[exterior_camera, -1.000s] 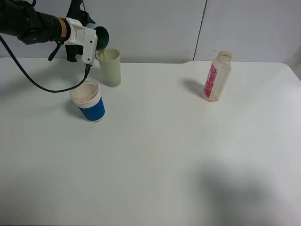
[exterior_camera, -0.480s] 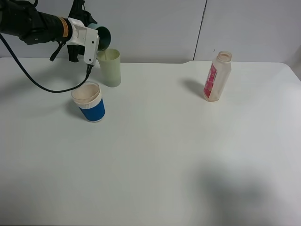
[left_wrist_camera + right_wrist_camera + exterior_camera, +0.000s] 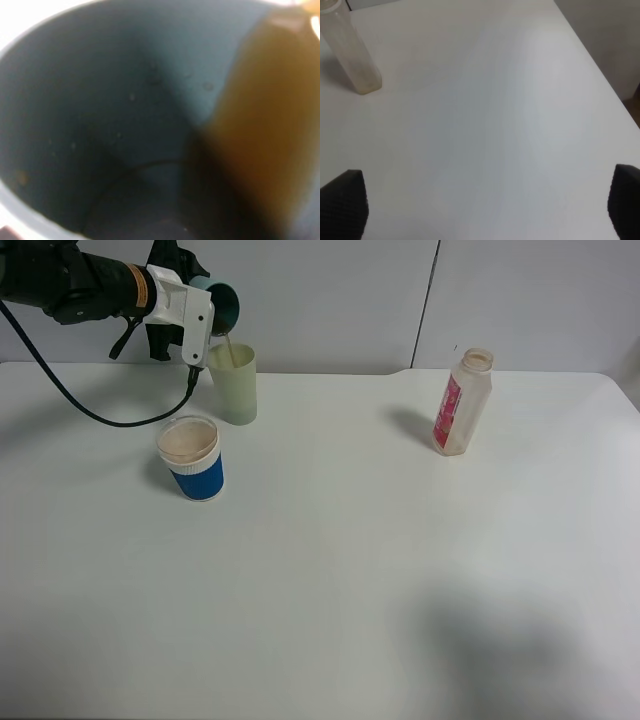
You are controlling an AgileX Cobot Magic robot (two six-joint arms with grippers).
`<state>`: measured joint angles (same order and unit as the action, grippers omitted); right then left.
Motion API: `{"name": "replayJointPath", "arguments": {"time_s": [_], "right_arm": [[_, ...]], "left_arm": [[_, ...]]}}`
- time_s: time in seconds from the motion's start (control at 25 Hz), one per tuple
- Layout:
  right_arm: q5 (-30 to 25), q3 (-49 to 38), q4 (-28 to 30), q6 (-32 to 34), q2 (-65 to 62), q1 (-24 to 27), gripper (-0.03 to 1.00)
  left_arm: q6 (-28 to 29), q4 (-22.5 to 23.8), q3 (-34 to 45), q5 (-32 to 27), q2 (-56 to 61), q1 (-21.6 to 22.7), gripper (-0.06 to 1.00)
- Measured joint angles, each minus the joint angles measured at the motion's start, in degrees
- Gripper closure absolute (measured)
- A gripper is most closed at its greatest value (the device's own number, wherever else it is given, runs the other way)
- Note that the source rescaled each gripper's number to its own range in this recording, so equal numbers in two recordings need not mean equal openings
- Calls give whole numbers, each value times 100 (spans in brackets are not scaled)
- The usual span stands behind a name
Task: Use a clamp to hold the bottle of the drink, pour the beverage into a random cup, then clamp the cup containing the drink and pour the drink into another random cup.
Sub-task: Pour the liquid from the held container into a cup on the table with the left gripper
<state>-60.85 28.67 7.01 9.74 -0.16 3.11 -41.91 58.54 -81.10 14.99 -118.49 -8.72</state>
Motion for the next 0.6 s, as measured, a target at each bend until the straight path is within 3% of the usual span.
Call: {"name": "replayJointPath", "arguments": {"time_s": [0.6], "right_arm": [[0,0,0,0,0,0,0]], "left_arm": [[-163,31,-16,-15,0,0,93]]}}
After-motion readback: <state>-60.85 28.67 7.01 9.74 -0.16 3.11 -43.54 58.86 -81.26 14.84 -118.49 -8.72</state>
